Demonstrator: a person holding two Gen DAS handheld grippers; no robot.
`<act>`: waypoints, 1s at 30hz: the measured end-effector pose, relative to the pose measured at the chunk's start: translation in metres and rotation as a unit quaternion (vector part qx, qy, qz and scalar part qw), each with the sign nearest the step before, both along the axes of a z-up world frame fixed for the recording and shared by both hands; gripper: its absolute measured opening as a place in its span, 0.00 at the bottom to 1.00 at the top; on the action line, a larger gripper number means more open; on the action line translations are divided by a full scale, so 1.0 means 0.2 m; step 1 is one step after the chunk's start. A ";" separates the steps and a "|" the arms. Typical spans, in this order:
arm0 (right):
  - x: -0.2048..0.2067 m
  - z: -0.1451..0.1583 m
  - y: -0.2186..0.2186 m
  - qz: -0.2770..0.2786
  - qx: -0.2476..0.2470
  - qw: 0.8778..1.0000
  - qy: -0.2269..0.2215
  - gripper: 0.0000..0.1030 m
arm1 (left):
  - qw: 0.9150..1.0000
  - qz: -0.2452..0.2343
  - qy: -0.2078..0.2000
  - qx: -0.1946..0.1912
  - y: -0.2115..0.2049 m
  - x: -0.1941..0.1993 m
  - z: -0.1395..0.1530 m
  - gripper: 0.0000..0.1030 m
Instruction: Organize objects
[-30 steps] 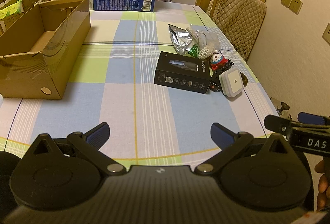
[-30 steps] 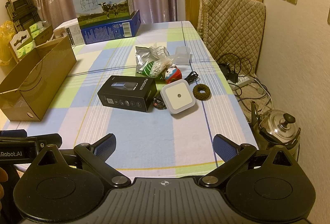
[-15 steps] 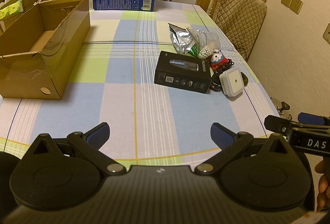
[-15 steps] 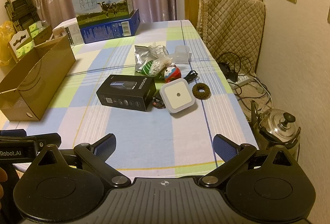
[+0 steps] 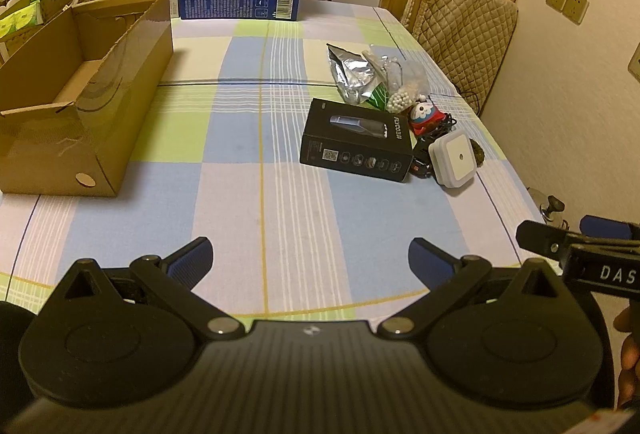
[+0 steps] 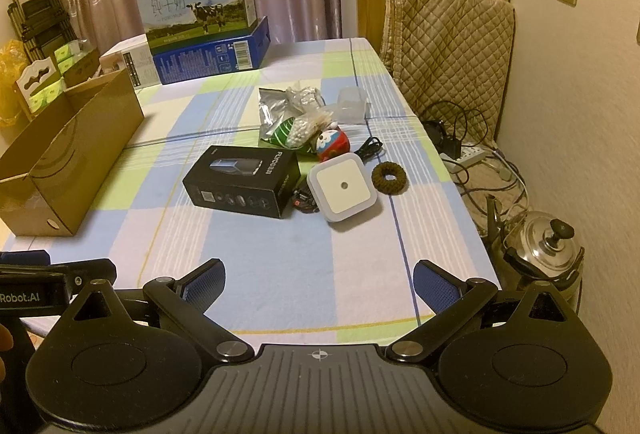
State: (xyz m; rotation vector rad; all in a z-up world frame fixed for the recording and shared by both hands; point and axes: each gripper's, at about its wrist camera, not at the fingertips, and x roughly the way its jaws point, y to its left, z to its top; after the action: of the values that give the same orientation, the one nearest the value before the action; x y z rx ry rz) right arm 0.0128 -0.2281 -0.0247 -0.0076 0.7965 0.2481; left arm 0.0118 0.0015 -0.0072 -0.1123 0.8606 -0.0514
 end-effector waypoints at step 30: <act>0.36 -0.03 -0.10 0.026 -0.011 0.999 -0.018 0.95 | 0.999 -0.053 0.008 0.007 -0.01 0.41 -0.09 0.99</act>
State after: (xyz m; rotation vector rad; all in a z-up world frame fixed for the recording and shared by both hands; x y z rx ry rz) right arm 0.0839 -0.2476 -0.0314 -0.0535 0.7638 0.2877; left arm 0.0935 0.0000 -0.0260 -0.0534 0.8815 -0.1448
